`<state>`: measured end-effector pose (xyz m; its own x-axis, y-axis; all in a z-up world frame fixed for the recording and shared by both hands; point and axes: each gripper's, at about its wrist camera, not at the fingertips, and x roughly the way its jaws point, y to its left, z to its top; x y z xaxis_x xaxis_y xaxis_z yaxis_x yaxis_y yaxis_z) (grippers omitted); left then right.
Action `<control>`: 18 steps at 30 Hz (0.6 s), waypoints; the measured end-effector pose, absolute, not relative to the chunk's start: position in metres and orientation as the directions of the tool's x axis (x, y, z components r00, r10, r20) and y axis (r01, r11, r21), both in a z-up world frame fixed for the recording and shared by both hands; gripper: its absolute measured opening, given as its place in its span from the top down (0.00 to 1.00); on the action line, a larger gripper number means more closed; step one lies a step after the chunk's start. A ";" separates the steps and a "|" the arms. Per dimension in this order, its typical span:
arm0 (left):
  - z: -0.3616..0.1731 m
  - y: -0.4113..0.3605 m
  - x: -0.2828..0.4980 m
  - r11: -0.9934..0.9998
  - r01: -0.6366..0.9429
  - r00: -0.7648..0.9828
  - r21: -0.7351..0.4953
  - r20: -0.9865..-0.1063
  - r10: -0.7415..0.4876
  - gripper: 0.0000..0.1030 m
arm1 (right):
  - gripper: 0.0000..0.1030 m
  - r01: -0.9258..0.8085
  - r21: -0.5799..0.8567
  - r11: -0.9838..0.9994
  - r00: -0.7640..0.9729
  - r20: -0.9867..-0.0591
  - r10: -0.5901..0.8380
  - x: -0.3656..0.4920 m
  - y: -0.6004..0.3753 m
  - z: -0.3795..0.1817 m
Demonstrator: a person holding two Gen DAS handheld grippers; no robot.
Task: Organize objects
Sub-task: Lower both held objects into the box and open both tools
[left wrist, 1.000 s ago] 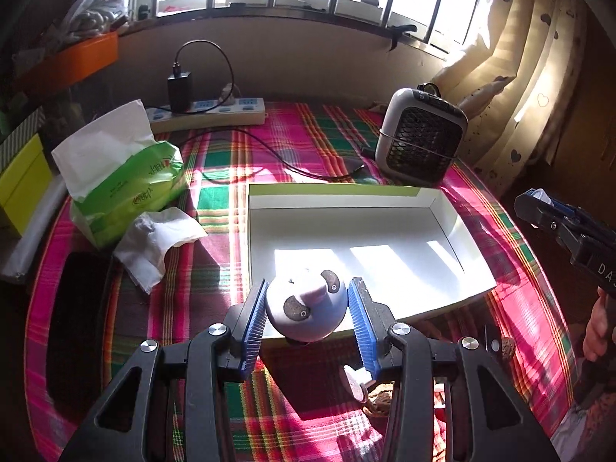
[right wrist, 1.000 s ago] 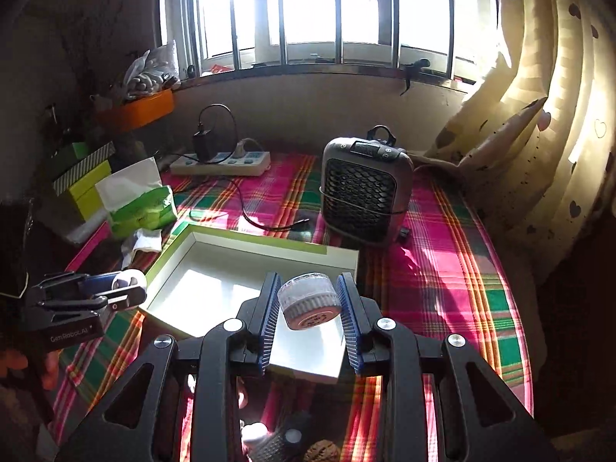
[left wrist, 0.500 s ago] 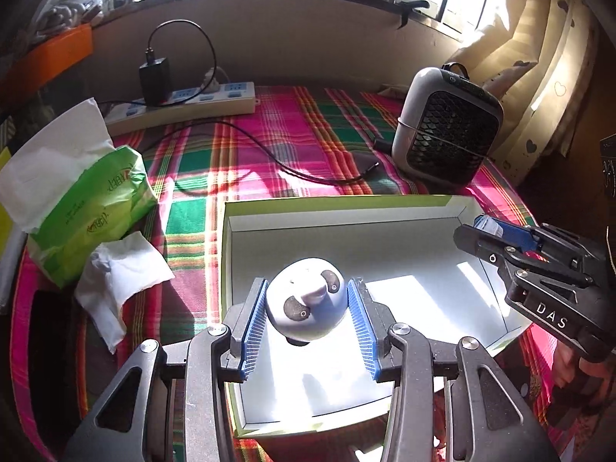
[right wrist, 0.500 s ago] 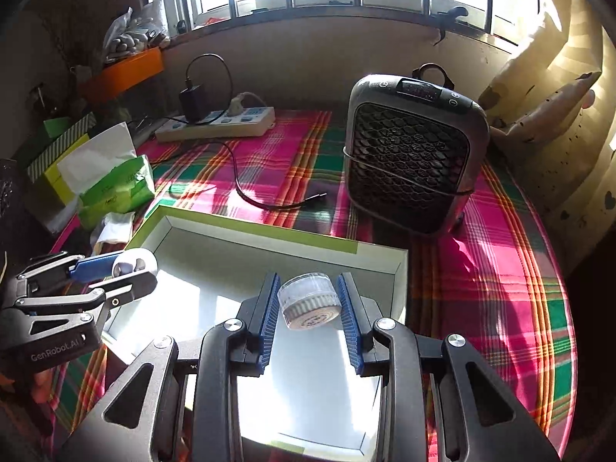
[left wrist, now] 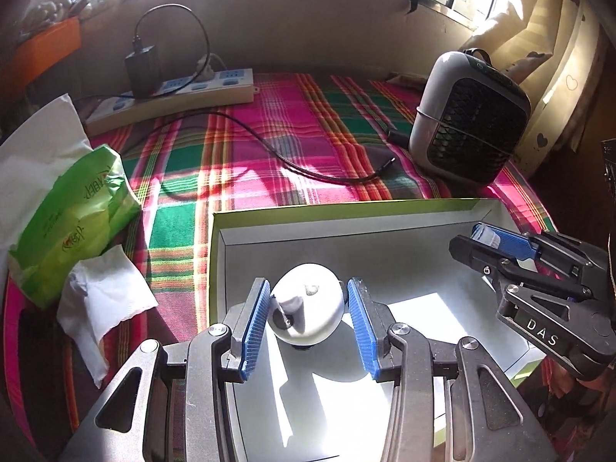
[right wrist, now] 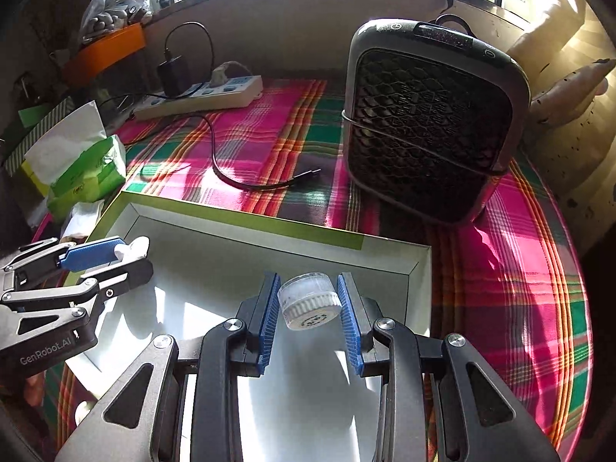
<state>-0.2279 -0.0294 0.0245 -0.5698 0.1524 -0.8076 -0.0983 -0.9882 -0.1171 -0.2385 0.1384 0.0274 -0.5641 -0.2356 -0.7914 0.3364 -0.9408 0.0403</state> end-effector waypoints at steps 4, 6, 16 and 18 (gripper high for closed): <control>0.024 -0.028 -0.229 -0.989 -0.100 -0.572 -0.111 -0.807 0.148 0.61 | 0.69 0.334 0.020 -0.942 -0.561 -0.799 -0.216 -0.242 0.135 0.025; 0.024 -0.028 -0.230 -0.988 -0.102 -0.572 -0.115 -0.806 0.153 0.61 | 0.69 0.330 0.016 -0.944 -0.556 -0.805 -0.208 -0.244 0.136 0.024; 0.024 -0.027 -0.234 -0.988 -0.097 -0.567 -0.118 -0.809 0.152 0.61 | 0.69 0.308 0.015 -0.951 -0.540 -0.821 -0.187 -0.249 0.137 0.020; 0.024 -0.027 -0.234 -0.988 -0.094 -0.567 -0.124 -0.809 0.156 0.61 | 0.67 0.309 0.015 -0.951 -0.537 -0.822 -0.188 -0.249 0.137 0.019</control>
